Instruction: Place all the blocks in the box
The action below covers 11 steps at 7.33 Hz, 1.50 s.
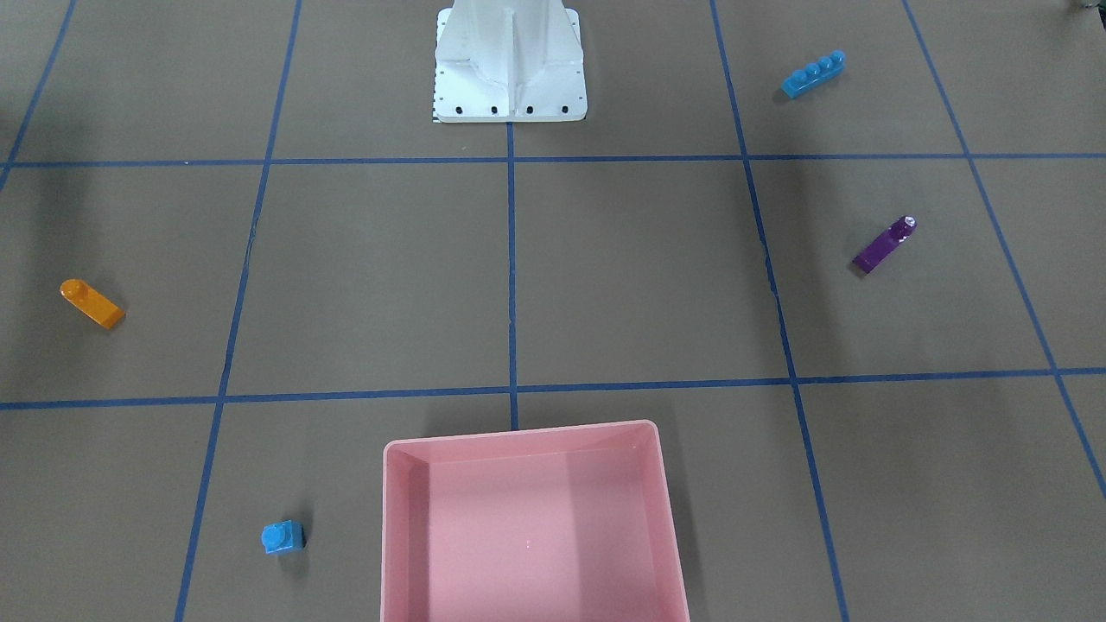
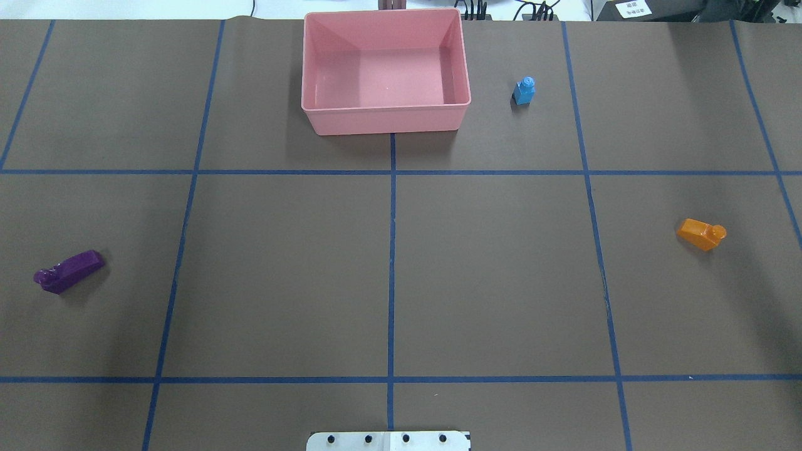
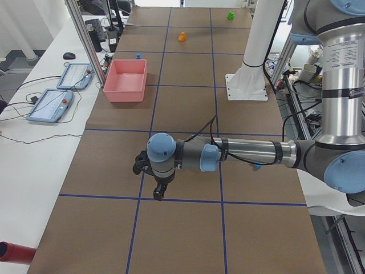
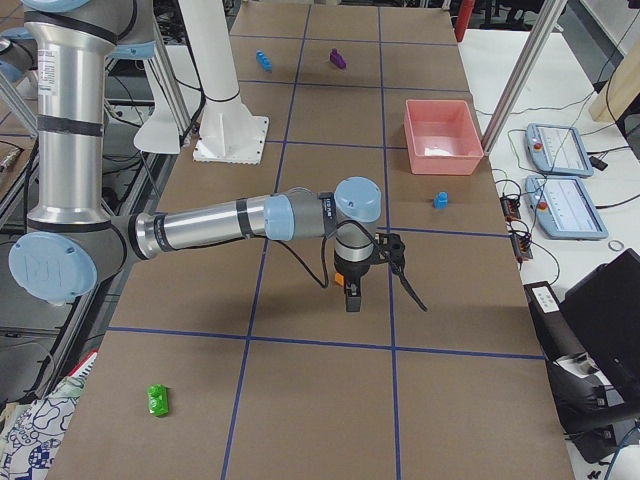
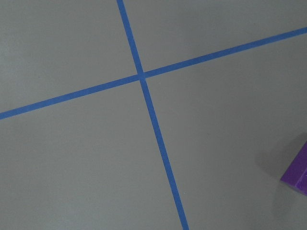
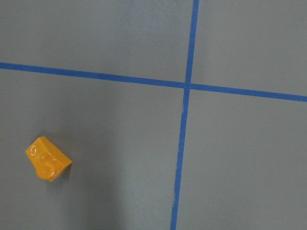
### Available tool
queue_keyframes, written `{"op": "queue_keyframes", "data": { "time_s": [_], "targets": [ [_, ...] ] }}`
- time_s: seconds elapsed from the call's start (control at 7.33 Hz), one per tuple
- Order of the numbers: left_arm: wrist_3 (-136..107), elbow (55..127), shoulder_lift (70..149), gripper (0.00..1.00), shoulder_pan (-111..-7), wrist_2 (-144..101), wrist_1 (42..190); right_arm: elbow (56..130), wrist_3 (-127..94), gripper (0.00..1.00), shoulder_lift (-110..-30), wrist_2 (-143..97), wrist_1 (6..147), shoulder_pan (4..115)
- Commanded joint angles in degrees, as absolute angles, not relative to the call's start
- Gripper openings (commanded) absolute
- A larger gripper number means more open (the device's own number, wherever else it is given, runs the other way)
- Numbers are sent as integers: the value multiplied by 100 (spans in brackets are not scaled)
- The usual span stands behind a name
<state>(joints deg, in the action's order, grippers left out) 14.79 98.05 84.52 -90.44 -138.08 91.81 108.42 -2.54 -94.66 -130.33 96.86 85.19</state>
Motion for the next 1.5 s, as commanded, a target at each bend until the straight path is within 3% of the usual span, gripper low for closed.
{"op": "queue_keyframes", "data": {
  "time_s": [0.0, 0.41, 1.09, 1.36],
  "targets": [
    [1424, 9791, 8577, 100, -9035, -13773, 9193, 10777, -307, 100, -8986, -13218, 9285, 8263],
    [1433, 9782, 8763, 100, -9035, -13799, 9193, 10521, -720, 100, -8624, -13219, 7685, 7430],
    [1433, 9738, 8763, 100, -9035, -13816, 9193, 10257, -607, 100, -8674, -12212, 6811, 5902],
    [1433, 9738, 8763, 100, -9035, -13816, 9193, 9697, 284, 100, -8832, -12146, 6680, 5774]
  ]
}}
